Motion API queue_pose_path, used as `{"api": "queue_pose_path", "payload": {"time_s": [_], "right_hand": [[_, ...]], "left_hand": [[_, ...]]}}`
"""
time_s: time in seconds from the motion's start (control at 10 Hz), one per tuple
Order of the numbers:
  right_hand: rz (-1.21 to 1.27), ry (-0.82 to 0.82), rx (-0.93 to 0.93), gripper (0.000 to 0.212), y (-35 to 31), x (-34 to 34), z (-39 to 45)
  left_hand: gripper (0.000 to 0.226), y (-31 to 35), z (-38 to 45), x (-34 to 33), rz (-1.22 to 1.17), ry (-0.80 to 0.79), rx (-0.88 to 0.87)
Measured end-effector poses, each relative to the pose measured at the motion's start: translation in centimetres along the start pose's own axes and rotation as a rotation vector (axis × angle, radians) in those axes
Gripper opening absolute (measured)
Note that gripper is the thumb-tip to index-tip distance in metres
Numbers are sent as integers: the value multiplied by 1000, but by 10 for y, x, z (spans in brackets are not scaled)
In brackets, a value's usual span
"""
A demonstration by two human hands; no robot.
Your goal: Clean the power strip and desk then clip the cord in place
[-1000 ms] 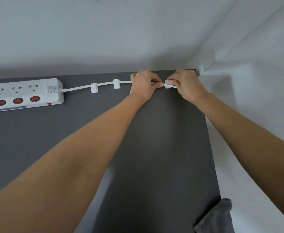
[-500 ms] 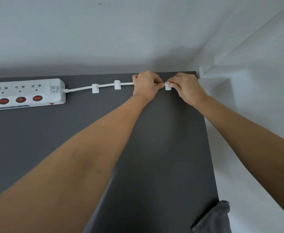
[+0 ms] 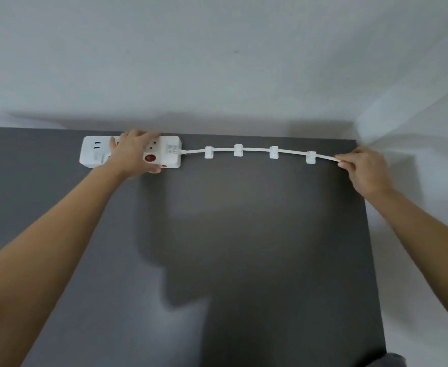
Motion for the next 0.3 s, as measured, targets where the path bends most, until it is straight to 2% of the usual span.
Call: {"api": "queue_pose_path", "payload": {"time_s": [0.2, 0.3], "right_hand": [[-45, -84, -167, 27, 14, -3, -5], [-92, -81, -144, 37, 8, 4, -8]], "left_hand": [[84, 18, 7, -3, -81, -1, -121], [87, 19, 2, -1, -84, 49, -131]]}}
Point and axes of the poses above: each hand's wrist, its own z-axis towards the middle knuckle, its own x-axis out of the back of the hand, y = z × x, the point moved 10 cm from there along z, towards the middle knuckle, and after that the axes turned 11 degrees about -z, right-handed, at the moved point
